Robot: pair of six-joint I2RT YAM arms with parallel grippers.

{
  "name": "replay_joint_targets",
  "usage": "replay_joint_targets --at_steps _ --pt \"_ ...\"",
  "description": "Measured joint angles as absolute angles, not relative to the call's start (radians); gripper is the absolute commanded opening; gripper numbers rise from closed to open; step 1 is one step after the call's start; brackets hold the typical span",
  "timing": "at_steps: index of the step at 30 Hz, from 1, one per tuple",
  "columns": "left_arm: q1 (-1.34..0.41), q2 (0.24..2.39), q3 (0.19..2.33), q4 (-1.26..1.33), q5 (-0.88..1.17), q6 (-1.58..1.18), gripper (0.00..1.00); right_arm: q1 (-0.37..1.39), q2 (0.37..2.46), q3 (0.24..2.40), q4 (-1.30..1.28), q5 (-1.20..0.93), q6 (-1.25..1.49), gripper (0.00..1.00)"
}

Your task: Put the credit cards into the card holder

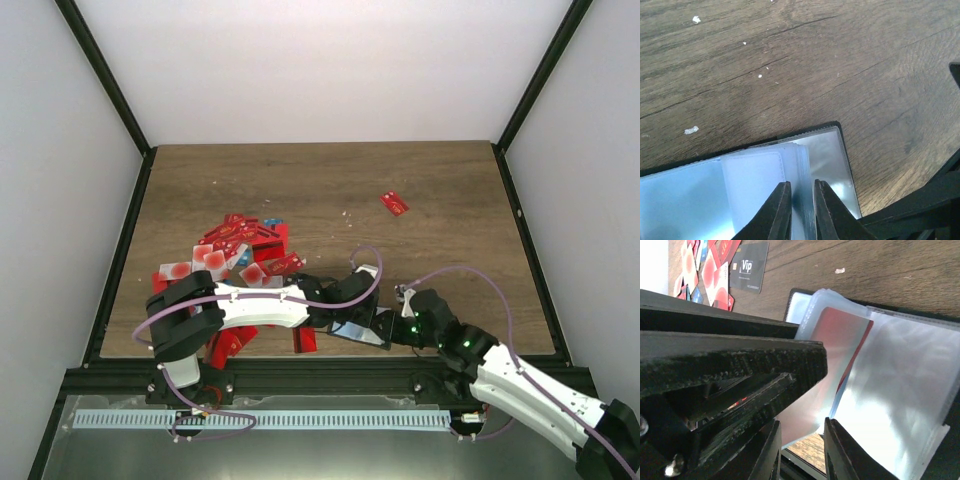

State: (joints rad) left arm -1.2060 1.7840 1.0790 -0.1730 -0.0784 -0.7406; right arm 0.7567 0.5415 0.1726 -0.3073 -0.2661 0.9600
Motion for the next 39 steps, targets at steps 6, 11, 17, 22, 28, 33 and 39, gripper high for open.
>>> replay_joint_targets --at_steps 6,11,17,22,28,33,39 --pt "-1.204 1.784 1.079 -0.171 -0.087 -0.74 0.16 0.757 0.515 0.172 -0.312 -0.287 0.958 0.28" --pt "-1.204 1.784 1.079 -0.17 -0.09 -0.741 0.16 0.757 0.523 0.172 -0.304 -0.308 0.958 0.29" --pt "-1.203 1.784 1.079 -0.165 -0.086 -0.751 0.2 0.757 0.527 0.167 -0.295 -0.322 0.958 0.3" --pt "-1.201 1.784 1.079 -0.159 -0.086 -0.757 0.2 0.757 0.53 0.167 -0.294 -0.323 0.958 0.3" --pt "-1.2 1.784 1.079 -0.157 -0.083 -0.764 0.15 0.757 0.54 0.167 -0.283 -0.339 0.955 0.33" --pt "-1.198 1.784 1.079 -0.15 -0.081 -0.774 0.15 0.757 0.537 0.167 -0.279 -0.353 0.954 0.34" --pt "-1.196 1.784 1.079 -0.149 -0.081 -0.782 0.15 0.757 0.542 0.167 -0.273 -0.356 0.951 0.33"
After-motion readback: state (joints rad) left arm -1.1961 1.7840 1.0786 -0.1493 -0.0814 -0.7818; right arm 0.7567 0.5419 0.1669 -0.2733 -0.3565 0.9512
